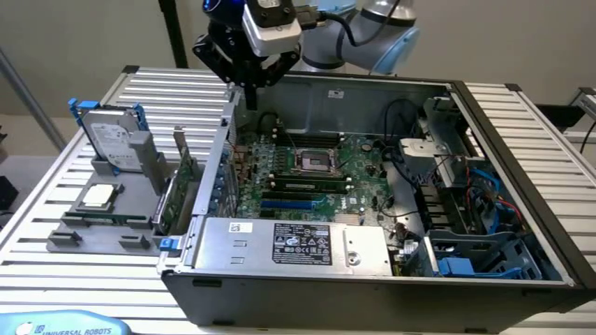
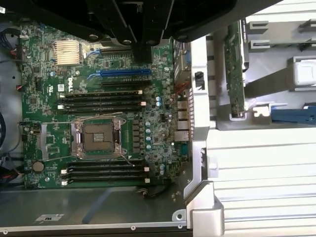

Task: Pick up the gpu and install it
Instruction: 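Reach for the gpu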

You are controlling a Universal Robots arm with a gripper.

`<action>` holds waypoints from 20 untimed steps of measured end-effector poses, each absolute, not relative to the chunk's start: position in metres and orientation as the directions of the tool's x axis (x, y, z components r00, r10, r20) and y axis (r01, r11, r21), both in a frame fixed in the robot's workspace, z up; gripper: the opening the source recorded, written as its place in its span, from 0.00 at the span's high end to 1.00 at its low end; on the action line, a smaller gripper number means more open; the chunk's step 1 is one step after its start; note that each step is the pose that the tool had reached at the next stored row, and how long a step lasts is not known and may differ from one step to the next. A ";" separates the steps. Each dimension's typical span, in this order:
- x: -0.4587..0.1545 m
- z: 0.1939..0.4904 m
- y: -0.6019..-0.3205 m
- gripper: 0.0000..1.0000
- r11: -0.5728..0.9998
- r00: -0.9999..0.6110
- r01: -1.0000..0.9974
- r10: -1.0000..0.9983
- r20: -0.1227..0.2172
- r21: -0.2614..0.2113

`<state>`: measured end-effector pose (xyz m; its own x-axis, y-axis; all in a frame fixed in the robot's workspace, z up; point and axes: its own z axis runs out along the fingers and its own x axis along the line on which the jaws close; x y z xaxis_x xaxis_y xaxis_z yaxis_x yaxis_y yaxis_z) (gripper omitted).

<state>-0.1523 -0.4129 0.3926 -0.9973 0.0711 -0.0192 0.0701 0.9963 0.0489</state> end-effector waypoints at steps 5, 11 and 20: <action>-0.175 0.393 -0.419 0.89 0.996 -0.997 0.070 0.071 -0.021 0.049; -0.203 0.393 -0.425 0.89 0.996 -0.997 0.070 0.071 -0.023 0.049; -0.243 0.390 -0.428 0.89 0.996 -0.997 0.070 0.071 -0.024 0.048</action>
<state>-0.2434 -0.4278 0.3903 -0.9972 0.0711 -0.0238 0.0699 0.9964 0.0482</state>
